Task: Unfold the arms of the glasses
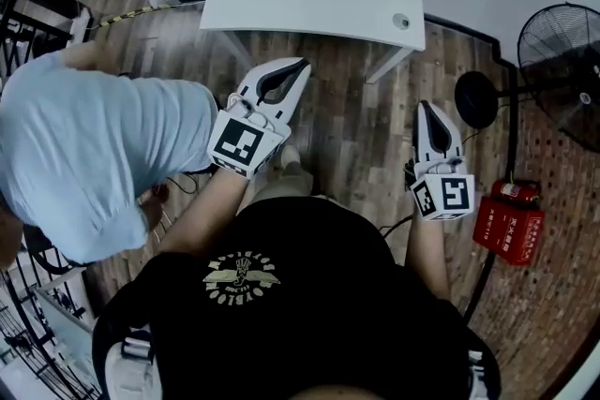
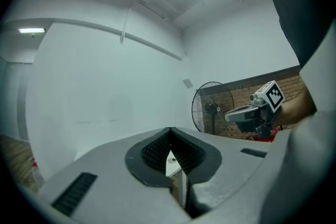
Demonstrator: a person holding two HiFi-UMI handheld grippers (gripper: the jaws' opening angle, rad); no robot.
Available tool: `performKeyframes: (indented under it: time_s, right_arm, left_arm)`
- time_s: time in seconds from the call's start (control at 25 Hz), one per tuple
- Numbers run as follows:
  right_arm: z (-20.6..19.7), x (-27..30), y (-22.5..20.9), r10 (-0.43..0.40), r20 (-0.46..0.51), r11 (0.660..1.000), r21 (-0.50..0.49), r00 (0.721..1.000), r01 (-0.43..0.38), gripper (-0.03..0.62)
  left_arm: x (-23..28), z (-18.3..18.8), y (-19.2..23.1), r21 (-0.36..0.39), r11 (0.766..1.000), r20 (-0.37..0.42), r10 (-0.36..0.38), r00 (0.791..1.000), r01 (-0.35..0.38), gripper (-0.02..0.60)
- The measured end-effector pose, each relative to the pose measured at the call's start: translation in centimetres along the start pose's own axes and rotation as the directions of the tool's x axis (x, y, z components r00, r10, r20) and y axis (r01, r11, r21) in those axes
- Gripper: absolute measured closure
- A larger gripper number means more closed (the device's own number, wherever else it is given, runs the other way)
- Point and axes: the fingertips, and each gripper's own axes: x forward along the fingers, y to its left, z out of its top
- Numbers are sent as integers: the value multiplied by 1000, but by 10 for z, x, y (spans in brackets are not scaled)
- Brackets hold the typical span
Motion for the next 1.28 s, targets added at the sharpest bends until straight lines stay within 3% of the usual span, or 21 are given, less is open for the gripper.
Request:
performKeyframes:
  time_s: [0.36,0.6,1.08,1.28]
  right_arm:
    - [-5,12,-1,-13,-31,1000,7,999,13,594]
    - [7,33,6,3,-28,1000,-25,1000,-4,594]
    - [47,117,55,53,12,992,-113,999,-51,594]
    - [63,137,66,41,34,989,-140,999,-36,594]
  left_arm:
    - [22,1,35,-27,999,25,23,999,-22,575]
    - [2,-8,56,-34,998,11,54,999,-53,575]
    - [-48,2,146,-32,988,51,150,987,-148,575]
    - [-55,-5,168,-36,990,50,139,989,-137,574]
